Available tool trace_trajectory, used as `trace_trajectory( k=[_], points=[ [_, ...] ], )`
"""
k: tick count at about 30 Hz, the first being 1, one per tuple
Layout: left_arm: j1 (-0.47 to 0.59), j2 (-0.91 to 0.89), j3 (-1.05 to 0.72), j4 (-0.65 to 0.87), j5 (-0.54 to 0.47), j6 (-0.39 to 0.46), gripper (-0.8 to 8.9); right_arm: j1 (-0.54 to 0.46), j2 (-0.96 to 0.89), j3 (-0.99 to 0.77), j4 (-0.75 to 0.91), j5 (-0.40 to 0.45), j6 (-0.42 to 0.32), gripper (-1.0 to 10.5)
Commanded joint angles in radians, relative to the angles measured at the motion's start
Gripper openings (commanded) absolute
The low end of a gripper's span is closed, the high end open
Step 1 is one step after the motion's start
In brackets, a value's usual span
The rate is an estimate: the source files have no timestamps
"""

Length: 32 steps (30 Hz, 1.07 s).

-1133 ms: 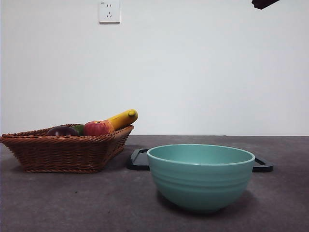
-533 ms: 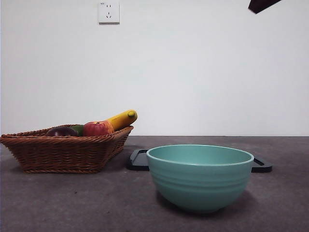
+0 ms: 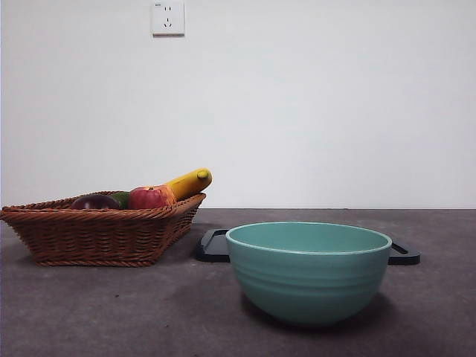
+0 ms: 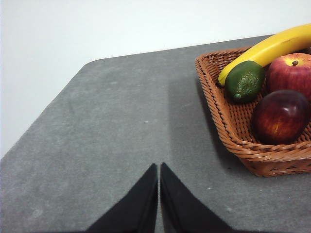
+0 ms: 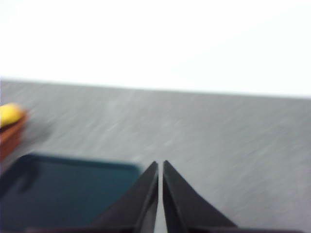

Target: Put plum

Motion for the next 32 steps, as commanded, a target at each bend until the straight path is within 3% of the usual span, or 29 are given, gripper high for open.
trace_trajectory(
  k=[1, 7, 16, 32],
  points=[
    [0.004, -0.001, -0.021, -0.008, 0.001, -0.006, 0.07, -0.022, -0.074, -0.095, 0.084, 0.004, -0.064, 0.0],
    [0.004, -0.001, -0.021, -0.008, 0.001, -0.006, 0.07, -0.036, -0.228, -0.272, 0.172, 0.01, -0.087, 0.0],
    [0.004, -0.001, -0.021, -0.008, 0.001, -0.006, 0.07, -0.036, -0.358, -0.431, 0.176, 0.061, -0.079, 0.0],
    [0.004, -0.001, -0.021, -0.008, 0.001, -0.006, 0.07, -0.037, -0.415, -0.494, 0.069, 0.113, -0.053, 0.0]
  ],
)
